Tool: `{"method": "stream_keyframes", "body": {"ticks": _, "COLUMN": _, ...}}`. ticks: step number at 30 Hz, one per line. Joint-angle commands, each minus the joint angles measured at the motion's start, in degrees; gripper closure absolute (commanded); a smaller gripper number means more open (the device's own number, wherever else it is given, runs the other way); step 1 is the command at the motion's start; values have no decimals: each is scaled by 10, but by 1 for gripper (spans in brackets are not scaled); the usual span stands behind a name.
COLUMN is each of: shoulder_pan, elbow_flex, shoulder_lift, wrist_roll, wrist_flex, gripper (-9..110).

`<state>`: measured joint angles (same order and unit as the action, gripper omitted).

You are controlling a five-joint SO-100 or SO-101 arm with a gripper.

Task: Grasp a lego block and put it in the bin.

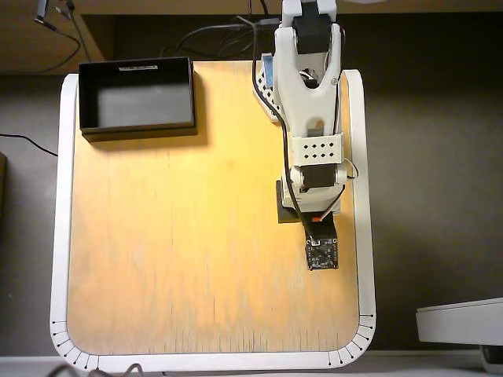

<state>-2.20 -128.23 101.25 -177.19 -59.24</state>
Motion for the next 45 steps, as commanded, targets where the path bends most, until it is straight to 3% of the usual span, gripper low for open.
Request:
{"method": "stream_keyframes", "body": {"ticks": 1, "shoulder_pan": 6, "elbow_flex": 7, "shoulder_lift": 1, "wrist_roll": -5, "wrist_flex": 11, "gripper": 87}}
{"method": "stream_keyframes", "body": {"ticks": 10, "shoulder_pan": 9, "elbow_flex": 7, "shoulder_lift": -3, "wrist_roll": -8, "wrist_flex": 11, "gripper": 101}}
{"method": "stream_keyframes", "body": {"ticks": 21, "shoulder_pan": 25, "elbow_flex": 11, "shoulder_lift": 19, "wrist_roll": -28, "wrist_flex": 11, "gripper": 101}}
{"method": "stream_keyframes", "body": {"ticks": 32, "shoulder_pan": 96, "elbow_flex": 20, "shoulder_lift": 185, "wrist_roll": -48, "wrist_flex": -3, "gripper": 101}}
{"method": "stream_keyframes", "body": {"ticks": 45, "shoulder_pan": 286, "elbow_flex": 237, "shoulder_lift": 288, "wrist_roll": -59, "wrist_flex": -286, "gripper": 101}}
